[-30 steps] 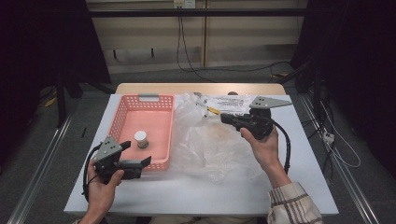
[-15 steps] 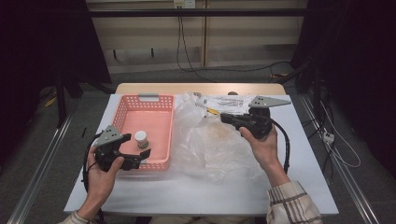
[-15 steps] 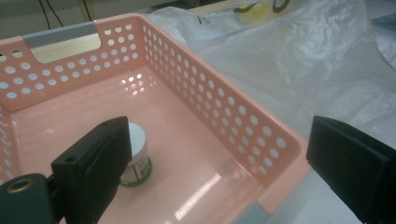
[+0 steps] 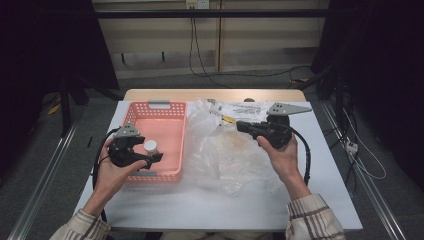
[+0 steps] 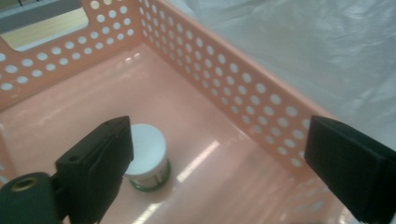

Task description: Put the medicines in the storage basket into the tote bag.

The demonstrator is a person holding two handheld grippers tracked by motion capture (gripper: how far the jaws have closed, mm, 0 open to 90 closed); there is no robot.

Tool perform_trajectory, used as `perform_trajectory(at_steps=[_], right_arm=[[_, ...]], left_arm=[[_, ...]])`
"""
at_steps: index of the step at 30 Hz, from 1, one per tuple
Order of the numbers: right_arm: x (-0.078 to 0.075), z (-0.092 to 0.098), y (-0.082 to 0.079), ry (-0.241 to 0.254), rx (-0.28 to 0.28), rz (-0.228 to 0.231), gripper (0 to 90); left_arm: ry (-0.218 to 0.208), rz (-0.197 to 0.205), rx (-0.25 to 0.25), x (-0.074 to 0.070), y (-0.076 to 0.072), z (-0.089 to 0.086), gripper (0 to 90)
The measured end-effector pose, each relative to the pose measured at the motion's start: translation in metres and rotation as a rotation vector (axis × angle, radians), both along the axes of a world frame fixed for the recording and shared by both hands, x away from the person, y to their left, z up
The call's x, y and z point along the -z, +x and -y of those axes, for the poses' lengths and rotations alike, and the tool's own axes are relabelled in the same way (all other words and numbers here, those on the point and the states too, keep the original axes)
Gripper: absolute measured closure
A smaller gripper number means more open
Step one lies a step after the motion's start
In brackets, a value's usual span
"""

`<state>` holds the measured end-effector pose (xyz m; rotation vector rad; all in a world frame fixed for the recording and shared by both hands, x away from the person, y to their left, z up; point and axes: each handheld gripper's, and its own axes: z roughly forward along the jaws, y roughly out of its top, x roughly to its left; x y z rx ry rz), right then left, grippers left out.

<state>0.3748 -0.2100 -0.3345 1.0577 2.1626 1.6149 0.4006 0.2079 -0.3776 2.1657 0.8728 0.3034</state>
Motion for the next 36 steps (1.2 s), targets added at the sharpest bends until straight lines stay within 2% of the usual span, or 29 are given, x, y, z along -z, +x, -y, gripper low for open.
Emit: perform_trajectory(at_steps=[2, 4, 7, 9, 12, 16, 18, 19, 23, 25, 29, 32, 34, 36], right_arm=[[0.001, -0.001, -0.001, 0.002, 0.0, -0.003, 90.0], [0.001, -0.002, 0.0, 0.003, -0.005, 0.0, 90.0], [0.002, -0.003, 0.001, -0.006, -0.008, -0.003, 90.0], [0.003, -0.004, 0.001, -0.011, -0.012, 0.0, 90.0], [0.006, -0.005, 0.0, -0.016, -0.012, -0.006, 90.0], [0.007, -0.007, 0.001, -0.02, -0.021, -0.01, 90.0], [0.008, -0.008, 0.001, -0.023, -0.023, -0.009, 90.0], [0.008, -0.008, 0.002, -0.025, -0.025, -0.007, 90.0], [0.008, -0.01, 0.002, -0.026, -0.031, -0.008, 90.0], [0.01, -0.011, 0.003, -0.031, -0.035, -0.012, 90.0], [0.012, -0.015, 0.003, -0.04, -0.043, -0.014, 90.0], [0.011, -0.016, 0.002, -0.041, -0.049, -0.012, 90.0], [0.011, -0.015, 0.003, -0.042, -0.047, -0.015, 90.0], [0.012, -0.015, 0.003, -0.043, -0.046, -0.019, 90.0]], left_arm=[[0.021, -0.02, -0.006, 0.002, 0.005, 0.0, 8.9], [0.061, -0.018, -0.02, 0.003, 0.009, 0.001, 10.5], [0.094, -0.04, -0.032, 0.005, 0.016, 0.002, 14.0], [0.12, -0.062, -0.035, 0.007, 0.02, 0.003, 14.5], [0.168, -0.074, -0.029, 0.01, 0.024, 0.005, 16.7], [0.18, -0.103, -0.034, 0.013, 0.029, 0.003, 17.4], [0.2, -0.095, -0.046, 0.015, 0.034, 0.003, 20.4], [0.191, -0.111, -0.048, 0.016, 0.037, 0.003, 21.4], [0.208, -0.15, -0.037, 0.018, 0.044, 0.006, 28.5], [0.238, -0.159, -0.041, 0.02, 0.047, 0.01, 30.6], [0.265, -0.206, -0.056, 0.024, 0.054, 0.013, 36.9], [0.304, -0.212, -0.051, 0.028, 0.056, 0.016, 43.7], [0.298, -0.217, -0.055, 0.029, 0.058, 0.015, 49.0], [0.271, -0.233, -0.066, 0.029, 0.058, 0.013, 50.5]])
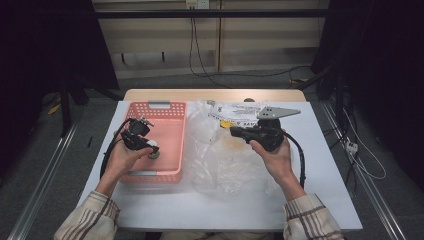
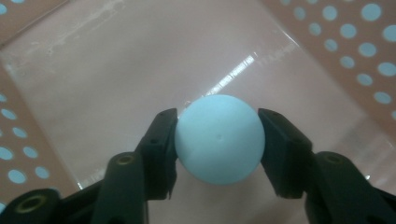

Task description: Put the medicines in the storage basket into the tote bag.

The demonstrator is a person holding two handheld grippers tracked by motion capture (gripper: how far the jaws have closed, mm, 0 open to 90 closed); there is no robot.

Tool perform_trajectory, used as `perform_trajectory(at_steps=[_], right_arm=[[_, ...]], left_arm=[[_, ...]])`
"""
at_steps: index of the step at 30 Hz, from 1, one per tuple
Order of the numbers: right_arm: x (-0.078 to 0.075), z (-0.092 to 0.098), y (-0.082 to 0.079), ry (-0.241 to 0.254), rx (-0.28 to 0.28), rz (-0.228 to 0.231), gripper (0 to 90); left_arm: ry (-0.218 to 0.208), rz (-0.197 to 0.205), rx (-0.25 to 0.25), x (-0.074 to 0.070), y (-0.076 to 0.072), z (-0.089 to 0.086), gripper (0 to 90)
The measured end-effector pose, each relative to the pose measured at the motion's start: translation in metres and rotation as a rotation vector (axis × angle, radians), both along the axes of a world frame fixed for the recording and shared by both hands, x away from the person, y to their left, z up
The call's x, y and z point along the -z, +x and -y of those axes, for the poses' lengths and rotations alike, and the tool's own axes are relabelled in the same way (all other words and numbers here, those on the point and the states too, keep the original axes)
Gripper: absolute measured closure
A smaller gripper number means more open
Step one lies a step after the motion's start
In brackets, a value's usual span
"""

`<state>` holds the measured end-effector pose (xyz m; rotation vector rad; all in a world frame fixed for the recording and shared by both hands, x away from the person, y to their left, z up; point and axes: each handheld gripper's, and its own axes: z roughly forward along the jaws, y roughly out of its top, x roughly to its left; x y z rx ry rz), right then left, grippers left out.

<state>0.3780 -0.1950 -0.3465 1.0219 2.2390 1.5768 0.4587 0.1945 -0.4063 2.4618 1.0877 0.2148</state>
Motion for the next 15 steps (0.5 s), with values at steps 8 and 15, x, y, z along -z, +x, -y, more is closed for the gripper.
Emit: perform_trajectory(at_steps=[8, 15], right_arm=[[0.0, 0.002, 0.0, 0.006, 0.006, 0.002, 90.0], [-0.001, 0.003, 0.001, 0.016, 0.008, 0.005, 90.0]], left_arm=[[-0.026, 0.009, 0.001, -0.005, -0.003, -0.005, 50.9], [-0.098, 0.105, 0.017, -0.019, -0.015, -0.009, 51.0]])
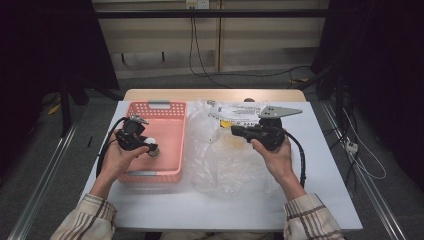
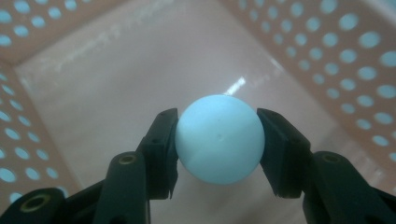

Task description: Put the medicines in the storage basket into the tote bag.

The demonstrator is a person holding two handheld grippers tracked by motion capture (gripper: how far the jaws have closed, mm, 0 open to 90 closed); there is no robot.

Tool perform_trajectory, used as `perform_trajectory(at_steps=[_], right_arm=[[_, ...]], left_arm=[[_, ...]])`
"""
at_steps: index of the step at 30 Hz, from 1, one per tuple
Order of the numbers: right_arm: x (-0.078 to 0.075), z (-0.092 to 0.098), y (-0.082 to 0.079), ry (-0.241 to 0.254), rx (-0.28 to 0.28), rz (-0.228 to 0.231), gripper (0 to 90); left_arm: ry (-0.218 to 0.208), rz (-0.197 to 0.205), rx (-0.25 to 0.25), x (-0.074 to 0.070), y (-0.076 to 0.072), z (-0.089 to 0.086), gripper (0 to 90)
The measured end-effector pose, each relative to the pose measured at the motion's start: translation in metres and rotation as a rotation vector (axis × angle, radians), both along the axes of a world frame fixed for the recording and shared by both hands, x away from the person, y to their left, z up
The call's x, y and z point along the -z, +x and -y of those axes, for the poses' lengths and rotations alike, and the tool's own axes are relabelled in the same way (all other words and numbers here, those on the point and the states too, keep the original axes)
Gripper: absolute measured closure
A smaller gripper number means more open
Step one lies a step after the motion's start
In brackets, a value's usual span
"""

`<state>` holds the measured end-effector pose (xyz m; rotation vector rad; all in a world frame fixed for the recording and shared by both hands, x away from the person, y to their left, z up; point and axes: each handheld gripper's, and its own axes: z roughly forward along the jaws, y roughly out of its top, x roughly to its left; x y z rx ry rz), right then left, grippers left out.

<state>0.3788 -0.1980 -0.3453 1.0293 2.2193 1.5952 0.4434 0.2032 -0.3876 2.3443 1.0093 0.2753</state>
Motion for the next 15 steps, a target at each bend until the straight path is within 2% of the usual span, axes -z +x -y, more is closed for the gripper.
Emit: perform_trajectory(at_steps=[1, 2, 4, 5, 6, 10, 15], right_arm=[[0.0, 0.0, 0.0, -0.001, 0.002, 0.0, 90.0], [-0.001, 0.001, 0.0, -0.001, 0.002, 0.001, 90.0], [-0.001, 0.002, -0.001, 0.0, 0.006, 0.003, 90.0], [-0.001, 0.002, 0.0, -0.001, 0.007, 0.006, 90.0], [-0.001, 0.003, 0.0, 0.0, 0.008, 0.005, 90.0], [-0.001, 0.002, 0.0, -0.002, 0.009, 0.006, 90.0], [-0.001, 0.003, 0.001, -0.002, 0.012, 0.006, 90.0]], left_arm=[[-0.006, 0.006, 0.007, -0.003, -0.002, -0.001, 51.1], [-0.006, 0.032, 0.005, -0.006, -0.004, -0.001, 51.1], [-0.042, 0.046, 0.004, -0.009, -0.007, -0.001, 51.1], [-0.042, 0.051, 0.017, -0.011, -0.008, -0.001, 51.1], [-0.055, 0.05, 0.013, -0.012, -0.009, -0.001, 51.1], [-0.091, 0.088, 0.0, -0.017, -0.014, -0.001, 51.1], [-0.133, 0.124, 0.033, -0.026, -0.023, 0.002, 51.1]])
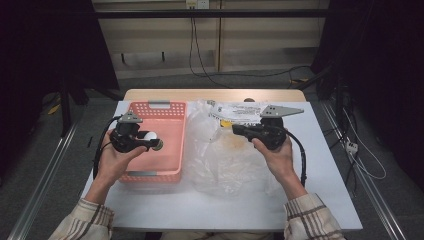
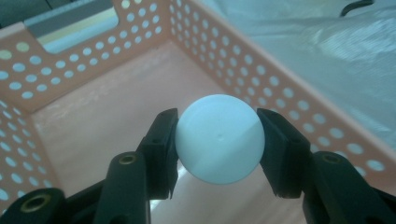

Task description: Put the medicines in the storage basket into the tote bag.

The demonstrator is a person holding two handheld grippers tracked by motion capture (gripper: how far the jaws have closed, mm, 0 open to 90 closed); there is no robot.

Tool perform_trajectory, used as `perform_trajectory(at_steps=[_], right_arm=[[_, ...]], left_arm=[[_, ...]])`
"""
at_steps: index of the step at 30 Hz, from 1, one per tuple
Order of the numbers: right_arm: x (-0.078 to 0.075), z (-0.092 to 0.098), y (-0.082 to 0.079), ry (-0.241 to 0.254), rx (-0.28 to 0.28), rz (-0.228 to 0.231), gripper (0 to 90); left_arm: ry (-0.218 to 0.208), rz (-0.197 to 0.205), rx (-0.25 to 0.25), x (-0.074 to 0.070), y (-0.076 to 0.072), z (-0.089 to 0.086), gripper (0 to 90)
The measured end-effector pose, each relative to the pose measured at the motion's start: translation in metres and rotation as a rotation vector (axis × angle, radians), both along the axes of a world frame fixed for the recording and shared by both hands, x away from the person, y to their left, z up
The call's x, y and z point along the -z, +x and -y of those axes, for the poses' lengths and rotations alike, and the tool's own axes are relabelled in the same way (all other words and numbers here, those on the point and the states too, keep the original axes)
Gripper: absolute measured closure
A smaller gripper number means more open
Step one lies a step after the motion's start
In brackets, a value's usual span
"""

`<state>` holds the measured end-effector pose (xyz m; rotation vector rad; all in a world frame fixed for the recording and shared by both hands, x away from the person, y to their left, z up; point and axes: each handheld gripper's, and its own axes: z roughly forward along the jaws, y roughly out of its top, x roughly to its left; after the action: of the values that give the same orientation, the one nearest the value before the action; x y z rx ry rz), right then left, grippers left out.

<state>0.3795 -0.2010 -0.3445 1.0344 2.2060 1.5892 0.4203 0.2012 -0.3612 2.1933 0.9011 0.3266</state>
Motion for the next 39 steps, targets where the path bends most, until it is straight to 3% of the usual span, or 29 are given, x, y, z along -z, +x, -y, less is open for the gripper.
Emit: perform_trajectory(at_steps=[2, 8, 13, 20, 23, 34, 39], right_arm=[[0.0, 0.0, 0.0, -0.001, 0.002, 0.003, 90.0], [-0.002, 0.001, -0.001, -0.002, 0.003, 0.011, 90.0], [-0.002, 0.001, -0.001, -0.003, 0.001, 0.013, 90.0], [-0.003, 0.0, -0.001, -0.002, 0.003, 0.015, 90.0], [-0.003, 0.0, -0.001, -0.004, 0.002, 0.016, 90.0], [-0.002, -0.001, -0.002, 0.006, -0.01, 0.012, 90.0], [-0.001, -0.002, -0.001, -0.001, -0.014, 0.009, 90.0]], left_arm=[[-0.005, 0.013, 0.008, -0.002, -0.003, 0.002, 51.1], [-0.076, 0.036, -0.01, -0.006, -0.01, 0.005, 51.1], [-0.144, 0.059, 0.005, -0.012, -0.016, 0.008, 51.2], [-0.176, 0.091, 0.032, -0.023, -0.026, 0.015, 51.2], [-0.168, 0.108, 0.052, -0.029, -0.031, 0.019, 51.3], [-0.201, 0.108, 0.119, -0.039, -0.045, 0.034, 51.3], [-0.192, 0.132, 0.161, -0.049, -0.054, 0.042, 51.3]])
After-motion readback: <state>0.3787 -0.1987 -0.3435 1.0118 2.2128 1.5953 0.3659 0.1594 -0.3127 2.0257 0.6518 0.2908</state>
